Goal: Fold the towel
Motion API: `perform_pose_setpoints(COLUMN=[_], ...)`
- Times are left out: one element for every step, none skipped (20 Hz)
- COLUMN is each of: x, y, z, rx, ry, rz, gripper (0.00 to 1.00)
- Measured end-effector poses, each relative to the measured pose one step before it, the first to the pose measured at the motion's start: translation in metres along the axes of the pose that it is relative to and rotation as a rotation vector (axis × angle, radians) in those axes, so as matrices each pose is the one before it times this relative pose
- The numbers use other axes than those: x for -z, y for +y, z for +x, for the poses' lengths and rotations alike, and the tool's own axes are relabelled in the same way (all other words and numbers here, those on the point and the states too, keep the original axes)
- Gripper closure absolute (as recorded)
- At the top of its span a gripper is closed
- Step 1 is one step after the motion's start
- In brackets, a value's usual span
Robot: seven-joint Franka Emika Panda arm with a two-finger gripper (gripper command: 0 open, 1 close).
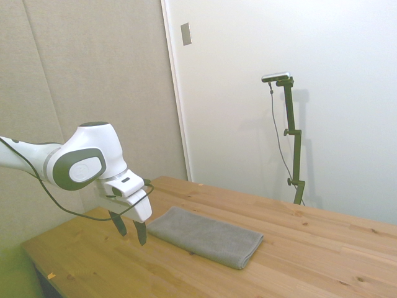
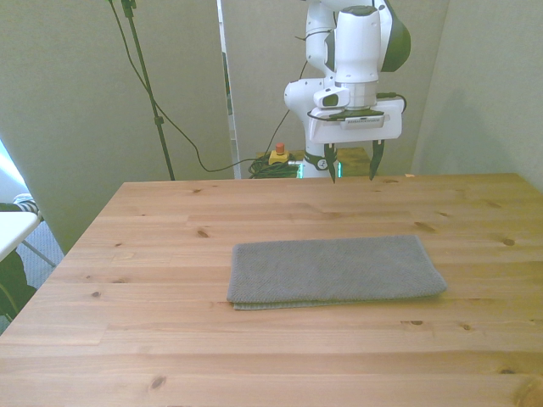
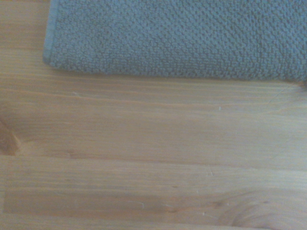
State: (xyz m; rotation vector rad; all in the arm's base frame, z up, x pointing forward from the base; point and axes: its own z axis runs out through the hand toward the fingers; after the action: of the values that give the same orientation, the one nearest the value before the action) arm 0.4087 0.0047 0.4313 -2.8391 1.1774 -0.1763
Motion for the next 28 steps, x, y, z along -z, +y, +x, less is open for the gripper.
perform_pose_setpoints(x=[-0.00044, -0.0001, 0.00077, 0.00165, 0.00183, 0.00167, 0.00026, -0.0022, -0.00298, -0.0043, -0.00571, -0.00544, -0.00539, -0.00425, -0.00183, -0.0003, 0.00137, 0.0027, 0.00259, 0.00169, 0.0, -0.00202, -0.00321, -0.00403, -0.00353, -0.00319, -0.00229, -0.0007], y=[-0.00017, -0.0004, -0.00241, -0.00536, -0.00859, -0.01239, -0.01512, -0.01731, -0.01944, -0.01919, -0.01847, -0.01897, -0.0191, -0.01885, -0.01926, -0.01843, -0.01648, -0.01377, -0.0108, -0.00895, -0.00747, -0.00712, -0.0074, -0.00773, -0.00815, -0.00737, -0.00626, -0.00551], z=[0.00011, 0.00013, 0.001, 0.00154, 0.0021, 0.00209, 0.00256, 0.00297, 0.00384, 0.00548, 0.00543, 0.00227, -0.00165, -0.00598, -0.01158, -0.0148, -0.01525, -0.01256, -0.00823, -0.00491, -0.00187, -0.00189, -0.00266, -0.00357, -0.0049, -0.00452, -0.00381, -0.00312], rx=[-0.00292, -0.00837, -0.00517, -0.00517, -0.00165, 0.00153, 0.00291, 0.00182, -0.00398, -0.00768, -0.00647, -0.00726, -0.00435, 0.00067, 0.00299, 0.00434, 0.00329, -0.00003, -0.00807, -0.00598, -0.00422, 0.00023, 0.00158, 0.00285, 0.00303, -0.0012, -0.00313, -0.00087], ry=[-0.00208, -0.00231, 0.00521, 0.00659, 0.00831, 0.01424, 0.02263, 0.03471, 0.04525, 0.04633, 0.03964, 0.02691, 0.01981, 0.01922, 0.01704, 0.01121, 0.01308, 0.024, 0.03339, 0.02585, 0.02401, 0.02136, 0.01192, 0.00607, -0.00091, -0.00047, 0.00127, 0.0018], rz=[0.00066, 0.00291, 0.00477, 0.00646, 0.00717, 0.00288, -0.01175, -0.02001, -0.01294, -0.0105, -0.01975, -0.01214, -0.01653, -0.0256, -0.02648, -0.02755, -0.03204, -0.0361, -0.04019, -0.03005, -0.02851, -0.02648, -0.01629, -0.00852, -0.00235, -0.00466, -0.00837, -0.00558], gripper=[0.0, 0.0, 0.0, 0.0, 0.0, 0.0, 0.0, 0.0, 0.0, 0.0, 0.0, 0.0, 0.0, 0.0, 0.0, 0.0, 0.0, 0.0, 0.0, 0.0, 0.0, 0.0, 0.0, 0.0, 0.0, 0.0, 0.0, 0.0])
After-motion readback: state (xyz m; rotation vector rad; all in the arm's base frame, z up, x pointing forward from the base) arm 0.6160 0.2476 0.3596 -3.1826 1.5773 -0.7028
